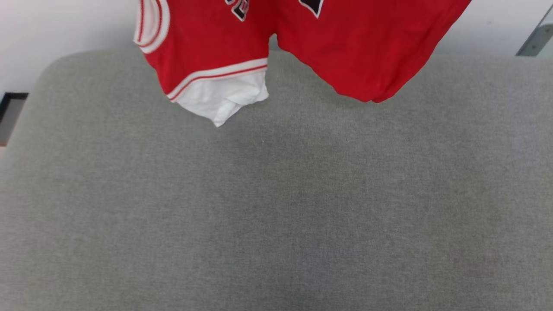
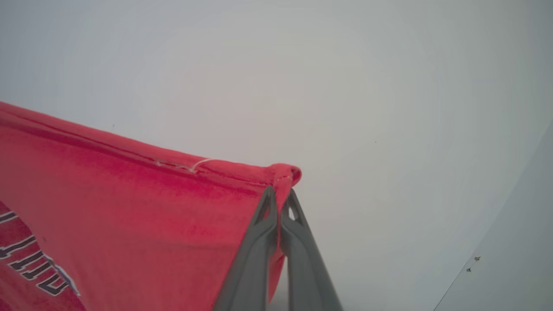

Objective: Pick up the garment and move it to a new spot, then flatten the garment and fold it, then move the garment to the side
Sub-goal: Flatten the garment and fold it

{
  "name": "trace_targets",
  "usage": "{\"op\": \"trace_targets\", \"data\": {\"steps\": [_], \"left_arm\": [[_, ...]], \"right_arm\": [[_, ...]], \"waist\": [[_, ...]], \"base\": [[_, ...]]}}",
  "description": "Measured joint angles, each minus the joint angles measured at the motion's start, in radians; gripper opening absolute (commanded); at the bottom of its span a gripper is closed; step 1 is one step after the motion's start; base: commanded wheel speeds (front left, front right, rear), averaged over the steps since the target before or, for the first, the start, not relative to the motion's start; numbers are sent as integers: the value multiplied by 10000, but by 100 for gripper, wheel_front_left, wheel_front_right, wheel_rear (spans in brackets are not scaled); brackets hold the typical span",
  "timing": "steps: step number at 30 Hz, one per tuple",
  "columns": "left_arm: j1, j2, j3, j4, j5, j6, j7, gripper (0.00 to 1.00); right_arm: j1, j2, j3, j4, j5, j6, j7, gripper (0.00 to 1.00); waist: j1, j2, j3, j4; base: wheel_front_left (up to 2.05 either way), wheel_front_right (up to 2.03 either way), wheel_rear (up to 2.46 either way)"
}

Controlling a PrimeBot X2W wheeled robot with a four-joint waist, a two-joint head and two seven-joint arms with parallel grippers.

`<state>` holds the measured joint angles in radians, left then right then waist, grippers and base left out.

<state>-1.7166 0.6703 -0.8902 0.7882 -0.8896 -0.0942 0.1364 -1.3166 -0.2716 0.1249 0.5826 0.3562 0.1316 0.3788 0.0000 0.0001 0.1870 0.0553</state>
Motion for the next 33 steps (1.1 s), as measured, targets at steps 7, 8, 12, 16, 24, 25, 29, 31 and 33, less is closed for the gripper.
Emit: {"op": "trace_targets", "data": {"steps": [7, 8, 12, 16, 24, 25, 29, 31, 33], "left_arm": [[-1087, -382, -86, 1133, 451, -132, -865, 0], [-1297, -410, -117, 1302, 556, -159, -1066, 0], [-2144, -631, -211, 1864, 1055, -194, -2029, 0], [-3095, -965, -88, 2182, 1300, -217, -3444, 0], [-3479, -999, 723, 1112, 1684, -345, -4004, 0], [-3275, -922, 828, 849, 1710, -347, -4006, 0], [-1852, -610, 606, -142, 1676, -349, -4004, 0], [-1113, -474, 174, -548, 1348, -349, -4006, 0], [-468, -255, -476, -895, 965, -353, -4004, 0]], "right_arm": [[-892, 420, -405, 489, -867, 0, -999, 0], [-1086, 470, -443, 600, -1106, 2, -1208, 0], [-1796, 725, -752, 1145, -2065, 2, -2456, 0], [-2471, 892, -1246, 1745, -3279, 0, -4011, 0], [-3061, 1064, -2153, 2702, -5358, 0, -5653, 0], [-3063, 1074, -2186, 2859, -5469, 0, -5726, 0], [-2804, 1126, -2144, 3578, -5603, 0, -5827, 0], [-2473, 1124, -2006, 3962, -5568, 0, -5843, 0], [-2191, 1135, -1741, 4316, -5440, 0, -5875, 0]], "waist": [[0, 0, 762, -154], [0, 0, 910, -179], [0, 0, 1561, -289], [0, 0, 2275, -389], [1, 0, 3610, -403], [0, 0, 3756, -384], [1, 0, 4191, -267], [1, 0, 4256, -170], [1, 0, 4207, -110]], "base": [[0, 0, 0], [0, 0, 0], [0, 0, 0], [0, 0, 0], [0, 0, 0], [0, 0, 0], [0, 0, 0], [0, 0, 0], [0, 0, 0]]}}
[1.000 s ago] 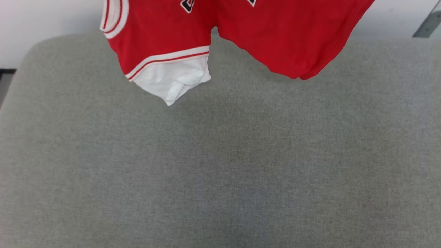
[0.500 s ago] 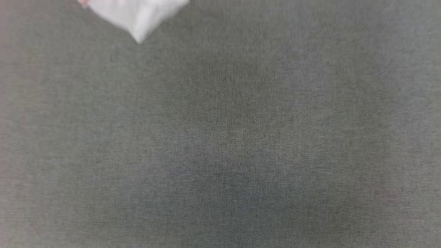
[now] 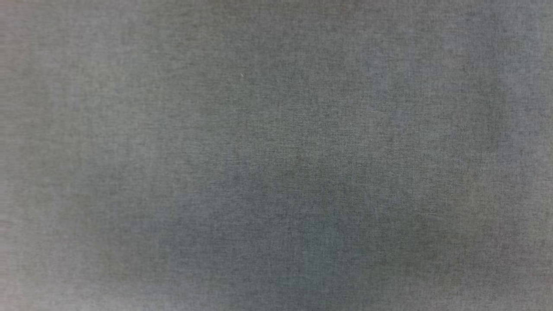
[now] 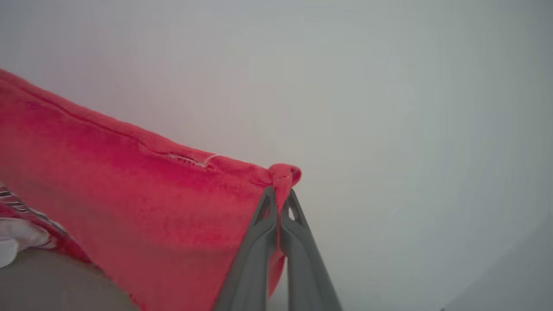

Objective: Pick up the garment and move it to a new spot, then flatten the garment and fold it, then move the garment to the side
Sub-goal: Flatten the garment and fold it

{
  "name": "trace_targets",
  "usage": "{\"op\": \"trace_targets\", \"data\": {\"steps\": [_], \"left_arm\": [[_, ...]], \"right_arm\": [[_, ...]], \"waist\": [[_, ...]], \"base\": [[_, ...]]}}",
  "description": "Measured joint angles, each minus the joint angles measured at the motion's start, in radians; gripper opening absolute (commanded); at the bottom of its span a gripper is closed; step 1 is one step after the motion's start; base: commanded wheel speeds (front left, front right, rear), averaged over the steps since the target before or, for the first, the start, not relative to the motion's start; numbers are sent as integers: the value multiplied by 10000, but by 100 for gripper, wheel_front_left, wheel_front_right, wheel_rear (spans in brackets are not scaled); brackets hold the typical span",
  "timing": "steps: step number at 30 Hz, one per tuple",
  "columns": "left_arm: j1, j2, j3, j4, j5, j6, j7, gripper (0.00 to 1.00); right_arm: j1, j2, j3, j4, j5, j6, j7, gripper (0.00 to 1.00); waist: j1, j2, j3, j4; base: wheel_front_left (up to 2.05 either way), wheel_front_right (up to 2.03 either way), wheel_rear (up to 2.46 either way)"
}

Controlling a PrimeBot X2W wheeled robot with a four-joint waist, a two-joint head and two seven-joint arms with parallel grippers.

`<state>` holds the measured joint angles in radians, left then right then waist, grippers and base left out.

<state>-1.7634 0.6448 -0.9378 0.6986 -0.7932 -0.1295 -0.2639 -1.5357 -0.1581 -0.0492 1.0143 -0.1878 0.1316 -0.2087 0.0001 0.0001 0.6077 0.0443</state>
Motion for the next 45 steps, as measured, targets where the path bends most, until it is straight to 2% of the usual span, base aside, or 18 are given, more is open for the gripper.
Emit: {"op": "trace_targets", "data": {"steps": [5, 7, 13, 17, 23, 28, 32, 39, 45], "left_arm": [[1375, 890, -1574, -1250, -1170, -15, 798, 0], [1883, 1241, -1921, -1664, -1831, -15, 1342, 0], [3584, 2197, -2671, -2890, -2767, 56, 2376, 0], [5087, 2830, -2938, -4293, -3396, 700, 2782, 0], [7357, 4021, -3235, -6738, -3977, 1988, 3083, 0], [8972, 4840, -3348, -8322, -4330, 2849, 3193, 0], [10026, 5283, -3400, -9210, -4615, 3346, 3601, 0], [11532, 5586, -3421, -10211, -5384, 4065, 4153, 0], [12373, 5601, -3430, -10855, -5916, 4412, 4606, 0]], "right_arm": [[822, 2, 690, 713, 867, 0, 86, 0], [1191, 12, 1066, 949, 1367, 0, 263, 0], [2846, -73, 2263, 970, 3350, 0, 1294, 0], [4477, -374, 3266, -77, 4955, 0, 2433, 0], [7661, -1728, 4311, -3091, 7125, 0, 4556, 0], [10349, -2748, 3983, -5839, 8153, 0, 6155, 0], [12198, -3001, 3250, -7764, 8502, 0, 7423, 0], [14731, -2656, 1847, -10435, 8489, 0, 9553, 0], [16299, -2259, 913, -11915, 8466, 0, 11051, 0]], "waist": [[0, 0, -448, 113], [0, 0, -720, 137], [-1, 0, -1581, 208], [0, 0, -2180, 249], [0, -1, -2982, 291], [-1, 0, -3444, 316], [0, 0, -3646, 336], [0, 0, -3729, 378], [-1, 0, -3697, 488]], "base": [[0, 0, 0], [0, 0, 0], [0, 0, 0], [0, 0, 0], [0, 0, 0], [0, 0, 0], [0, 0, 0], [0, 0, 0], [0, 0, 0]]}}
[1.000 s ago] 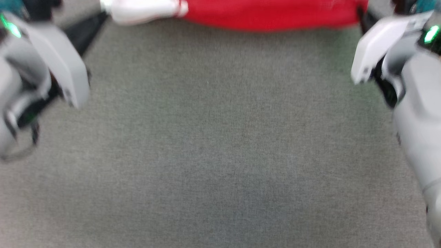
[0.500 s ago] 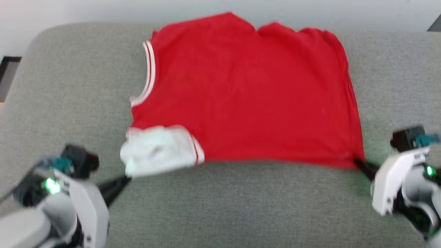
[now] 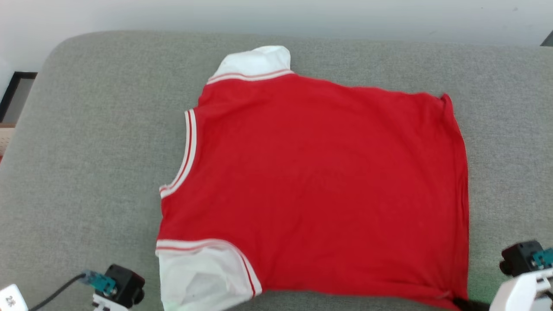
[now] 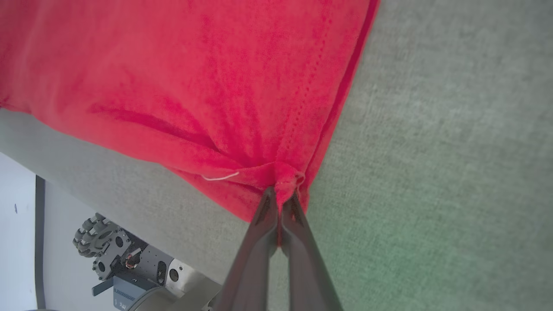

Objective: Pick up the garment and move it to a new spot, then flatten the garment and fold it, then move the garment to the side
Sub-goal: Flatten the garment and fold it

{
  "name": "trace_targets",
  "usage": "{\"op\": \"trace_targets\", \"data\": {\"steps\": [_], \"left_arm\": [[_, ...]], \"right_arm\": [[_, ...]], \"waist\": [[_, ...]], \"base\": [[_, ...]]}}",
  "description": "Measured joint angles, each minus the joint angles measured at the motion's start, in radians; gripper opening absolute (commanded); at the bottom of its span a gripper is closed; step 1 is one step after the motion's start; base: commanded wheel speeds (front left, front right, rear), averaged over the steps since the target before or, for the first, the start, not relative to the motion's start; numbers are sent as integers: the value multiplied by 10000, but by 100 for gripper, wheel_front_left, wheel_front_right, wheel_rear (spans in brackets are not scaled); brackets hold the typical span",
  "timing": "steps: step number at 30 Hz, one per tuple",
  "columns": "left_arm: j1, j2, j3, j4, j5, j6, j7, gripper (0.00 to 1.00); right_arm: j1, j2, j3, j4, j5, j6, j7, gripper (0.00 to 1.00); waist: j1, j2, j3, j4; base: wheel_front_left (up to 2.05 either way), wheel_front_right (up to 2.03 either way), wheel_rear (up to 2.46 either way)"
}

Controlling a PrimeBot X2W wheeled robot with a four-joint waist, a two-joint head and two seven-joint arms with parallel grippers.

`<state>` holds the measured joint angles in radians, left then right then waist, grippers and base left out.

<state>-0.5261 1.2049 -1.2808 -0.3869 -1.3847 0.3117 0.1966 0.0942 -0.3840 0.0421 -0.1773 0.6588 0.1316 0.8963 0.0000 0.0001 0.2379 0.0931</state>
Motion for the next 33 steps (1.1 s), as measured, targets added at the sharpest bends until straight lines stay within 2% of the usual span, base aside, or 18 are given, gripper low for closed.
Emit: {"op": "trace_targets", "data": {"steps": [3, 8, 15, 18, 20, 27, 33], "left_arm": [[217, 31, -13, -207, -173, 174, 12, 0], [-35, 430, 328, -456, 17, 405, -176, 0], [-1360, 851, 1058, -514, 1164, 196, -176, 0], [-2116, 711, 1338, -96, 1762, -224, 54, 0], [-2614, 412, 1524, 320, 1967, -614, 196, 0], [-4033, -1216, 1593, 2957, 2502, -2209, 882, 0], [-4603, -2656, 1323, 5624, 2387, -3310, 1446, 0]], "right_arm": [[527, 265, -397, -543, -8, -2, 504, 0], [528, 621, -1005, -1166, -422, -2, 510, 0], [-877, 725, -1104, -1179, -1093, -2, -167, 0], [-1688, 763, -1005, -732, -1285, 0, -487, 0], [-2254, 740, -872, -345, -1459, 0, -669, 0], [-3879, 738, -59, 1323, -1896, 0, -1204, 0], [-4807, 792, 495, 2824, -2117, 0, -1708, 0]], "waist": [[1, 0, 6, 44], [0, 0, 62, 47], [0, 0, 201, -131], [0, 0, 283, -221], [0, 0, 344, -276], [0, 0, 596, -453], [0, 0, 809, -593]], "base": [[0, 0, 0], [0, 0, 0], [0, 0, 0], [0, 0, 0], [0, 0, 0], [0, 0, 0], [0, 0, 0]]}}
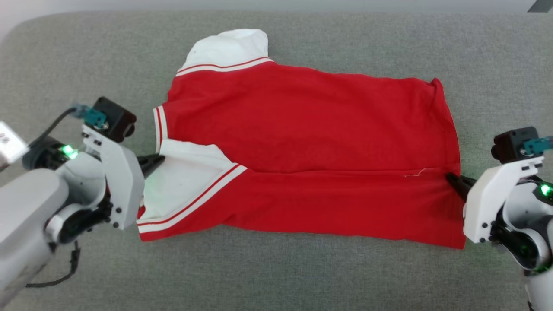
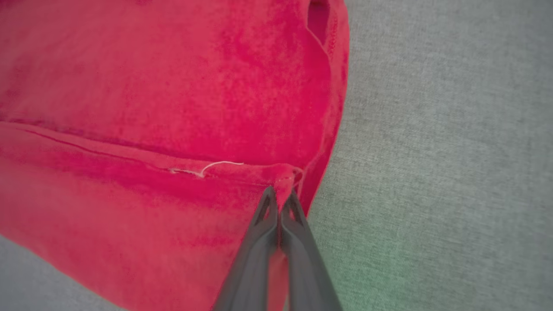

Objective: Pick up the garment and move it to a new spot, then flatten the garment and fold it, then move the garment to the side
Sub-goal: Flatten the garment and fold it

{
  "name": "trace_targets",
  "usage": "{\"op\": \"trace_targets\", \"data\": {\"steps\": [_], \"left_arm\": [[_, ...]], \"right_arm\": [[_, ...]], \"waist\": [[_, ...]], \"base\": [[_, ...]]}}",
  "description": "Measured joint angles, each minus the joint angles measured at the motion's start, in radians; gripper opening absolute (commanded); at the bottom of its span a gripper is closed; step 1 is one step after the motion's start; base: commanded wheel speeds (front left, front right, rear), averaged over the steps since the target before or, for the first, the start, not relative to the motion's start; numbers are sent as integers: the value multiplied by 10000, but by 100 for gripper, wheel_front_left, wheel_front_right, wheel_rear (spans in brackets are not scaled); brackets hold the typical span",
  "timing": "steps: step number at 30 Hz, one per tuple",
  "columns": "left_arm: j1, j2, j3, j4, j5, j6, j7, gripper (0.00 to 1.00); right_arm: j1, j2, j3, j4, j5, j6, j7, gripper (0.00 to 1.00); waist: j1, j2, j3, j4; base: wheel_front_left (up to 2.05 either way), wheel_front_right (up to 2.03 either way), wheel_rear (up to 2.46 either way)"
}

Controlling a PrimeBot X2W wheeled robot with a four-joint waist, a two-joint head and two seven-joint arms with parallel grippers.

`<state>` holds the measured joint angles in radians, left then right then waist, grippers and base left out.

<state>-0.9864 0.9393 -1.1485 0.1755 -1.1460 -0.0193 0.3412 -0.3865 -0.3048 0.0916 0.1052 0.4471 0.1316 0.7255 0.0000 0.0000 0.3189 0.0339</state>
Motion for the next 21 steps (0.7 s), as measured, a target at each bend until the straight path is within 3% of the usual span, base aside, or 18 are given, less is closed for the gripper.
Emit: {"op": "trace_targets", "data": {"steps": [5, 11, 14, 15, 16, 17, 18, 19, 21], "left_arm": [[-138, -970, -257, 1785, -408, -569, 550, 0], [-346, -1716, -382, 3308, -882, -882, 1118, 0], [-431, -1971, -362, 3848, -1064, -966, 1267, 27], [-474, -2031, -326, 3985, -1149, -970, 1310, 39], [-523, -2071, -324, 4086, -1181, -991, 1337, 65], [-572, -2088, -322, 4161, -1164, -997, 1317, 98], [-609, -2102, -309, 4228, -1156, -997, 1279, 100], [-620, -2098, -272, 4274, -1170, -997, 1275, 100], [-644, -2073, -276, 4337, -1195, -999, 1310, 100]], "right_arm": [[-583, 52, 460, 984, 17, 0, -222, 0], [-1143, 36, 945, 1728, 174, 0, -483, 0], [-1347, 48, 1070, 2015, 234, 0, -529, 7], [-1405, 50, 1103, 2104, 265, 0, -541, 28], [-1431, 46, 1124, 2155, 270, 0, -548, 38], [-1454, 40, 1133, 2196, 276, 0, -571, 52], [-1477, 31, 1124, 2226, 301, 0, -583, 90], [-1476, 23, 1112, 2234, 359, 0, -631, 100], [-1464, -10, 1060, 2194, 384, 0, -765, 100]], "waist": [[0, 0, 127, -100], [0, 0, 210, -158], [0, 0, 170, -170], [0, 0, 148, -170], [0, 0, 120, -169], [0, 0, 88, -164], [0, 0, 50, -155], [0, 0, 7, -145], [0, 0, -93, -115]], "base": [[0, 0, 0], [0, 0, 0], [0, 0, 0], [0, 0, 0], [0, 0, 0], [0, 0, 0], [0, 0, 0], [0, 0, 0], [0, 0, 0]]}}
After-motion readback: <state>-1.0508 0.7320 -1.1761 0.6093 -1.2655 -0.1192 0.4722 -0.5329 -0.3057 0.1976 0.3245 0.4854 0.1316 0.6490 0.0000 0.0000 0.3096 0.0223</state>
